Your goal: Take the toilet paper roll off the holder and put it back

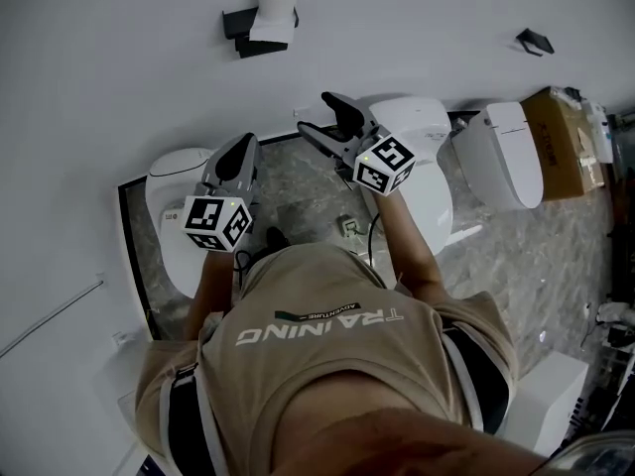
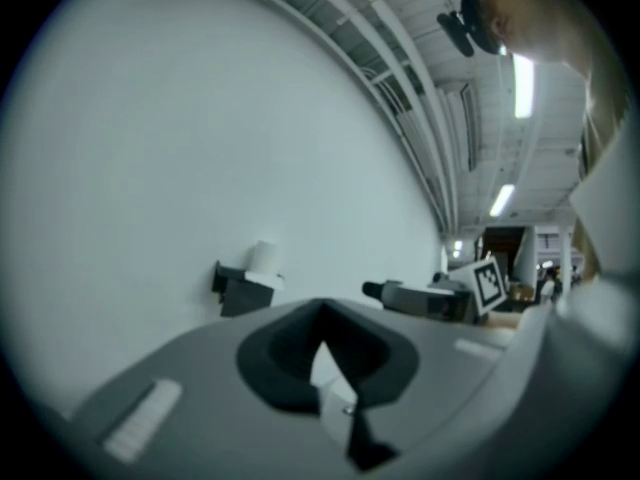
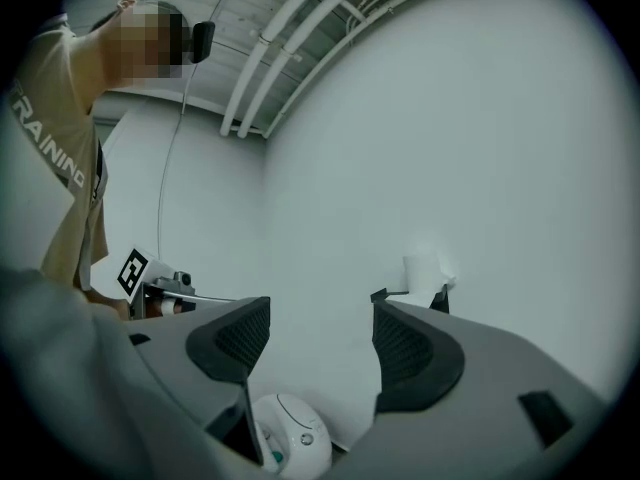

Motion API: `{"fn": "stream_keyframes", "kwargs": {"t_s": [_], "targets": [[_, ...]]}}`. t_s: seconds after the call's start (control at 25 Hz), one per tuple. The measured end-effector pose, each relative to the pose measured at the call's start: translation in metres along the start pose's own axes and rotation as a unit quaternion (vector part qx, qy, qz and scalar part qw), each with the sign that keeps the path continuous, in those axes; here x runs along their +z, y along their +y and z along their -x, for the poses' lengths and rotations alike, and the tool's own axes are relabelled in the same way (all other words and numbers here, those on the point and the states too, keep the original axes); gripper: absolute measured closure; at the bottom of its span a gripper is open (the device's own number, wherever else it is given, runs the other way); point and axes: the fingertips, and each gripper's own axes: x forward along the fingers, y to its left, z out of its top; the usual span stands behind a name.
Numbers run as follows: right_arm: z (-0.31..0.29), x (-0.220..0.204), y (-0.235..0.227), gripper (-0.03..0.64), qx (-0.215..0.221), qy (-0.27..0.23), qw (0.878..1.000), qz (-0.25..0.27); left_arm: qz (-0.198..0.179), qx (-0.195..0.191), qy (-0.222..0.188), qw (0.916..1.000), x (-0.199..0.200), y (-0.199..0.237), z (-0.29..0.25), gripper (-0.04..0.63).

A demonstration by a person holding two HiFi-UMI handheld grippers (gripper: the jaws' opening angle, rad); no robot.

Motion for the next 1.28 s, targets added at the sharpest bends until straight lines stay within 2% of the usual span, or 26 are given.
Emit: {"fn": "stream_keyframes", "kwargs": {"t_s": [0.4,0.56,0.68,0.72,0.8,0.88,1.04,1.28], "targets": [[0.106,-0.027,0.055,0.288,0.032,0.007,0.999,-0.031,-0.001,0.046,0.021,0.9987,-0.040,-0.094,0.057,0.595],[0.136,-0.034,0.077,0.293,0.026,0.013,0.999,-0.020,-0.001,0.063,0.036,0.9973,-0.055,-0.119,0.079,0.595],[0.157,-0.040,0.085,0.304,-0.007,0.028,1.000,0.001,-0.009,0.073,0.040,0.9965,-0.054,-0.132,0.084,0.595],[0.163,-0.039,0.084,0.340,-0.023,0.027,0.999,0.010,-0.016,0.073,0.038,0.9965,-0.051,-0.136,0.084,0.595],[0.173,-0.032,0.081,0.578,-0.054,0.018,0.998,0.018,-0.031,0.069,0.037,0.9965,-0.045,-0.145,0.086,0.595],[0.179,-0.028,0.084,0.600,-0.072,0.010,0.997,0.021,-0.040,0.065,0.037,0.9964,-0.042,-0.149,0.093,0.595],[0.189,-0.024,0.095,0.603,-0.092,0.017,0.994,0.050,-0.032,0.059,0.028,0.9974,-0.040,-0.148,0.108,0.595],[0.200,-0.031,0.112,0.603,-0.127,0.028,0.991,0.042,-0.035,0.044,0.018,0.9982,-0.039,-0.144,0.130,0.595]]}}
